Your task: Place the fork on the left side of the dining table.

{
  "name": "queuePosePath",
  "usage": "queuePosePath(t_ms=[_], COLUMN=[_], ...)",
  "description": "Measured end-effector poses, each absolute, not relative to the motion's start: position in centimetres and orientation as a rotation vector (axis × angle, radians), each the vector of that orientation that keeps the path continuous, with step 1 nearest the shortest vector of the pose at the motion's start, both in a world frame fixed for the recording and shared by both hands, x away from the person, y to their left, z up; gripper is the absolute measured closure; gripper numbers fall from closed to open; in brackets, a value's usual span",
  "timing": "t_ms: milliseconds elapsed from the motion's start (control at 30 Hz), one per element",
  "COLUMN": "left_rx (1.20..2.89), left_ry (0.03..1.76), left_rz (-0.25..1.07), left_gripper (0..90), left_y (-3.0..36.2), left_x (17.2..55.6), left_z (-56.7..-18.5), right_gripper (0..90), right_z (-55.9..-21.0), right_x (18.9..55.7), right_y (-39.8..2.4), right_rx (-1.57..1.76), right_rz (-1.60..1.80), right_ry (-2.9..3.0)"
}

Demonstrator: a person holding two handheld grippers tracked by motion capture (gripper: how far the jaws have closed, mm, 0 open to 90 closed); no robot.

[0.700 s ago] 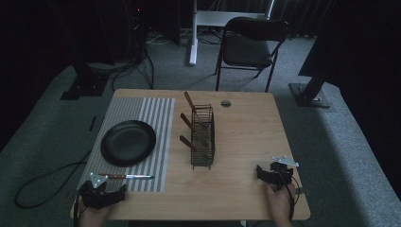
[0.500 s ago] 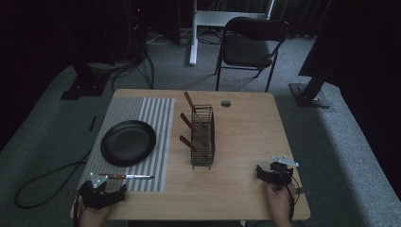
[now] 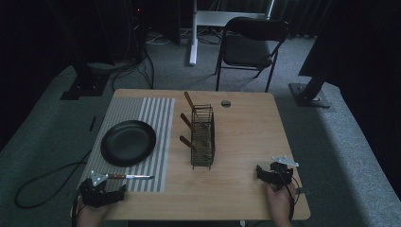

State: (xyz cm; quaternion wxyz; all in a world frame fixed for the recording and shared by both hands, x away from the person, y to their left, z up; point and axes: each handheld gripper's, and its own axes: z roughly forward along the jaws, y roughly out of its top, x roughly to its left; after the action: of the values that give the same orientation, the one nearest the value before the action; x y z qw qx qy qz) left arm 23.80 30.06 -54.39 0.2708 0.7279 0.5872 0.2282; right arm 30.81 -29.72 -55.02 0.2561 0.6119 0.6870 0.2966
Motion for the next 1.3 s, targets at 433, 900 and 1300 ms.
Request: queuePosePath(t_ms=[433, 900, 1300], left_rx=[1.883, 1.915, 1.920], left_ry=[1.603, 1.440, 1.286], left_rz=[0.568, 0.537, 0.497], left_gripper=[3.6, 3.6, 3.6], left_y=[30.4, 26.9, 23.1], left_x=[22.7, 23.2, 23.6], left_z=[-52.5, -49.9, -47.0], right_gripper=[12.5, 12.5, 12.5], right_z=[-55.0, -55.0, -55.0], right_x=[30.8, 30.8, 30.8], right_y=[-29.7, -29.7, -29.7], right_rx=[1.661, 1.661, 1.662], right_rz=[0.805, 0.805, 0.805], right_ry=[1.864, 1.864, 1.864])
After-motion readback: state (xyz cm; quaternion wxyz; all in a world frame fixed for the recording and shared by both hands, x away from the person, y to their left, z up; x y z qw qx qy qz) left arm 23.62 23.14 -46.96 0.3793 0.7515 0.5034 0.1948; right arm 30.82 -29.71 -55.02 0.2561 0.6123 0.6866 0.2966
